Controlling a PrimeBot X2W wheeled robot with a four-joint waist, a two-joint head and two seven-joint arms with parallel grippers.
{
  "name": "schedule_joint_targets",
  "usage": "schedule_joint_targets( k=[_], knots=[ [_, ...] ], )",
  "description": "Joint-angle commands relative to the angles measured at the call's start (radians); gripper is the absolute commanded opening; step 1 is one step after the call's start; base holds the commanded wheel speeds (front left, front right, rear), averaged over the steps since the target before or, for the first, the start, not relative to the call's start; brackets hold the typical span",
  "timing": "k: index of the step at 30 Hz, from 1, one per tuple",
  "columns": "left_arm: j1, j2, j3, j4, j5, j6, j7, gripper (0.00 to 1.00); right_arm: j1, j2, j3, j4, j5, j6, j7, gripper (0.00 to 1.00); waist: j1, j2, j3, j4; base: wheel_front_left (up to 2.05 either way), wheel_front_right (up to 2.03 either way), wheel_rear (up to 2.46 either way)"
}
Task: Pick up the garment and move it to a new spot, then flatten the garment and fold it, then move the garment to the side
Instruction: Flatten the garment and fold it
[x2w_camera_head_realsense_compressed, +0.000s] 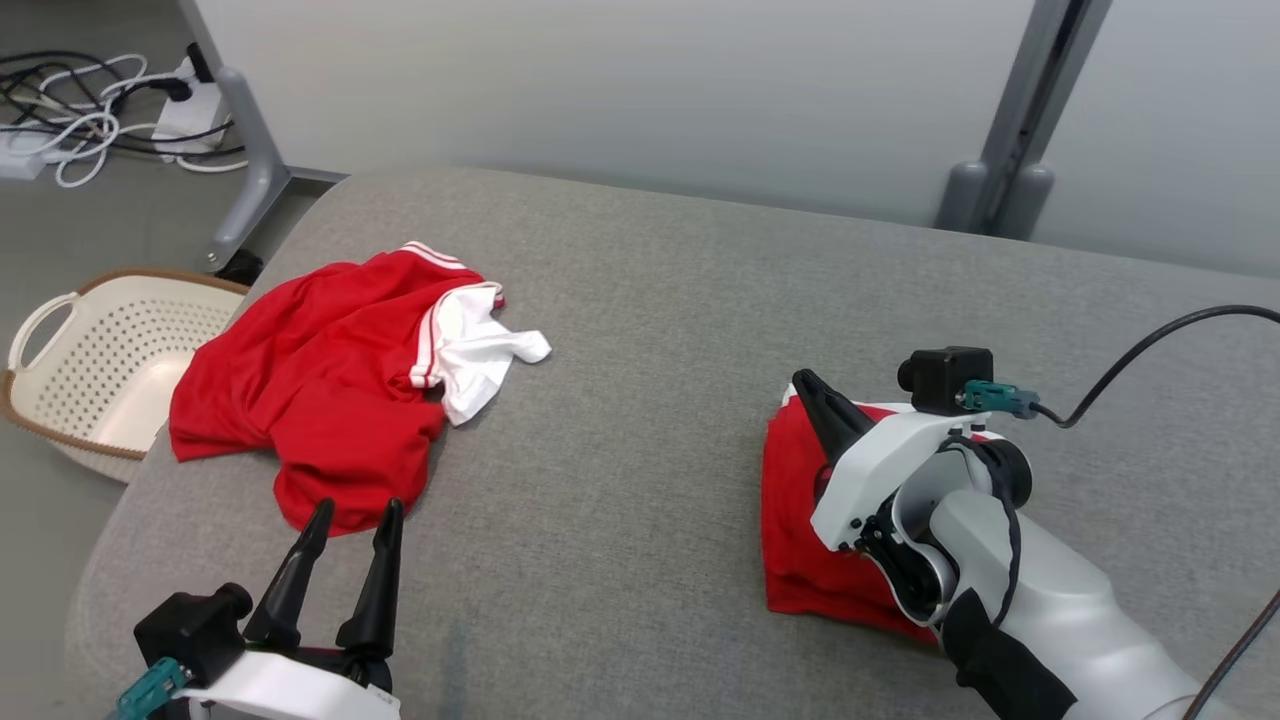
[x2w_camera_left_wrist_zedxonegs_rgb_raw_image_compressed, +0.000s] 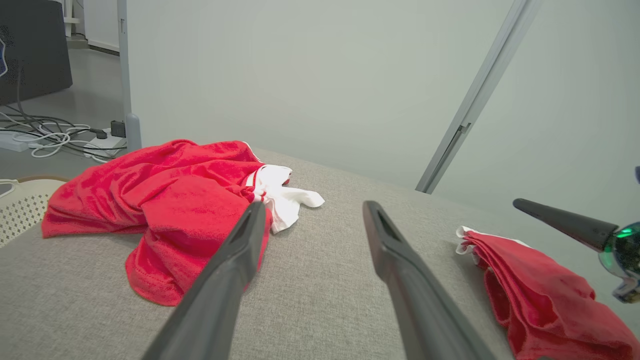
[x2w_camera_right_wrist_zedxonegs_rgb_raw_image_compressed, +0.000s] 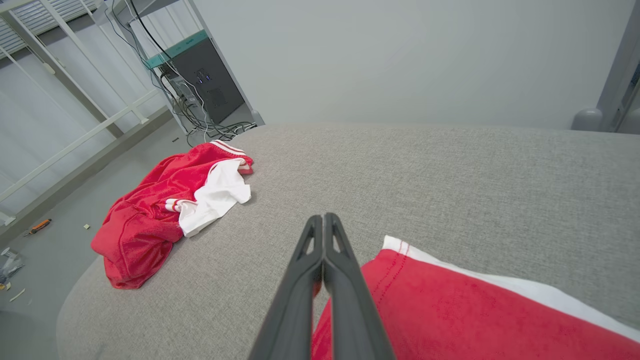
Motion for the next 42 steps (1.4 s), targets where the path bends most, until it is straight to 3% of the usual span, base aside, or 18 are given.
schedule_joint_targets(
  k=[1,2,3,4,5,10,21,31,42],
  knots=[
    [0.014,0.005,0.007,-0.002,0.006,-0.002,0.000,1.00,0.019,-0.006,0.008,-0.011,0.002,0.001,-0.015,0.00,0.0000,-0.0001,-0.030,-0.042,0.00,0.00,0.00],
    [0.017,0.004,0.009,-0.004,0.010,-0.002,0.000,1.00,0.023,-0.012,0.011,-0.021,0.001,0.001,-0.019,0.16,0.0000,-0.0001,-0.038,-0.057,0.00,0.00,0.00],
    [0.017,0.004,0.009,-0.004,0.010,-0.002,0.000,1.00,0.023,-0.012,0.011,-0.021,0.001,0.001,-0.019,0.16,0.0000,-0.0001,-0.038,-0.057,0.00,0.00,0.00],
    [0.022,0.003,0.012,-0.006,0.013,-0.002,0.000,1.00,0.026,-0.019,0.013,-0.031,0.000,0.000,-0.025,0.44,0.0000,-0.0001,-0.044,-0.071,0.00,0.00,0.00],
    [0.026,0.003,0.016,-0.007,0.015,-0.002,0.000,1.00,0.031,-0.027,0.015,-0.042,-0.001,0.001,-0.026,1.00,0.0000,-0.0001,-0.050,-0.085,0.00,0.00,0.00],
    [0.043,0.001,0.039,-0.018,0.028,-0.002,0.000,1.00,0.050,-0.076,-0.025,-0.130,-0.037,0.001,-0.031,1.00,0.0000,-0.0001,-0.065,-0.151,0.00,0.00,0.00],
    [0.057,-0.011,0.110,-0.053,0.062,-0.002,0.000,1.00,0.300,-0.145,-0.358,-0.428,-0.323,0.001,-0.031,1.00,0.0000,-0.0001,-0.089,-0.238,0.00,0.00,0.00],
    [0.081,-0.015,0.162,-0.094,0.106,-0.002,0.000,1.00,0.562,-0.090,-0.590,-0.640,-0.516,0.001,-0.031,1.00,0.0000,-0.0001,-0.105,-0.266,0.00,0.00,0.00],
    [0.106,-0.034,0.164,-0.119,0.163,-0.002,0.000,1.00,0.707,-0.026,-0.740,-0.707,-0.645,0.001,-0.031,1.00,0.0000,-0.0001,-0.104,-0.278,0.00,0.00,0.00]
  ],
)
